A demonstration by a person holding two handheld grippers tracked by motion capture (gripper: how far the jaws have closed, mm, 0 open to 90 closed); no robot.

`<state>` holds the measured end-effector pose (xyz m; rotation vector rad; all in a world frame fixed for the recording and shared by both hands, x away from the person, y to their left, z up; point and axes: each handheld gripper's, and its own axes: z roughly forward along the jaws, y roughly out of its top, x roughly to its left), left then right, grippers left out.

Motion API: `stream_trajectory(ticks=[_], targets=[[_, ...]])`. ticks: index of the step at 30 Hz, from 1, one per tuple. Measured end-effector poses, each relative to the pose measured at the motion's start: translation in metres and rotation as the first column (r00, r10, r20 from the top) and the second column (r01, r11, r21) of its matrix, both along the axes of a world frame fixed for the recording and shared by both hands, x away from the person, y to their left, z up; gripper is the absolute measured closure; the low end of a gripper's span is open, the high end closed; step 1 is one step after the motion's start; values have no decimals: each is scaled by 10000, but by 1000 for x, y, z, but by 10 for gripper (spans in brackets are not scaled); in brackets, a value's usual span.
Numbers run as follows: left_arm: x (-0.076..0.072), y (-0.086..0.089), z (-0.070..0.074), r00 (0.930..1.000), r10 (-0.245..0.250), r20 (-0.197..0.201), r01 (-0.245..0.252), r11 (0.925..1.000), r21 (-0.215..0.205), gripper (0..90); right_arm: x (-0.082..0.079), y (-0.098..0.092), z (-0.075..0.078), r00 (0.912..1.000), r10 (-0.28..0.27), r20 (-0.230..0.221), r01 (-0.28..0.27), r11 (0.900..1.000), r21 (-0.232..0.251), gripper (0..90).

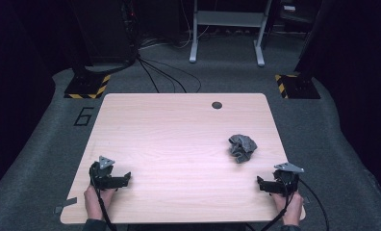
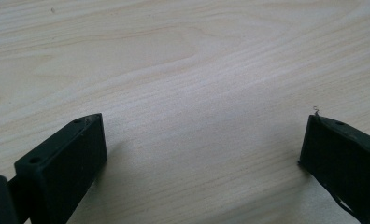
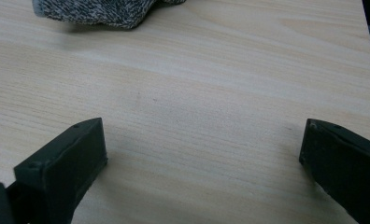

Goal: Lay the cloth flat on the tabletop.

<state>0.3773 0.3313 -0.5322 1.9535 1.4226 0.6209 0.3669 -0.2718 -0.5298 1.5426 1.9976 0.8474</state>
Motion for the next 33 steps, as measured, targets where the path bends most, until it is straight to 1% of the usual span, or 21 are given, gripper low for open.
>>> stream_trajectory(ticks=[16, 18, 21, 25, 26, 27, 29, 30, 31, 33], targets=[[0, 0, 0, 10000, 27, 11, -27, 10000, 23, 3, 0, 0, 0, 10000, 36, -14, -36, 10000, 30, 2], [0, 0, 0, 10000, 25, 3, -25, 10000, -6, 4, 1, 0, 1, 9999, 92, -122, -92, 10000, -11, 0], [0, 0, 0, 10000, 19, -6, -19, 10000, -3, 3, 1, 1, 1, 9999, 12, -126, -11, 10000, 56, 0], [0, 0, 0, 10000, 28, 0, -28, 10000, -10, 3, 2, 0, 1, 9997, 130, -196, -130, 9999, 5, 0], [0, 0, 0, 10000, 16, -8, -16, 10000, 0, 3, 2, 0, 2, 9998, 145, -106, -142, 9997, 215, 0], [0, 0, 0, 10000, 16, -8, -16, 10000, 0, 4, 1, -1, 3, 9999, 124, -102, -121, 9994, 321, 0], [0, 0, 0, 10000, 24, -2, -24, 10000, -6, 4, 1, -2, 3, 9997, 221, -114, -217, 9992, 342, 0], [0, 0, 0, 10000, 28, 0, -28, 10000, -11, 4, 2, -2, 5, 9997, 229, -129, -222, 9984, 513, 0], [0, 0, 0, 10000, 28, 0, -28, 10000, -11, 4, 2, -2, 5, 9997, 229, -129, -222, 9984, 513, 0], [0, 0, 0, 10000, 27, 0, -27, 10000, -8, 4, 3, 0, 11, 9996, 265, -73, -261, 9982, 544, 0]])
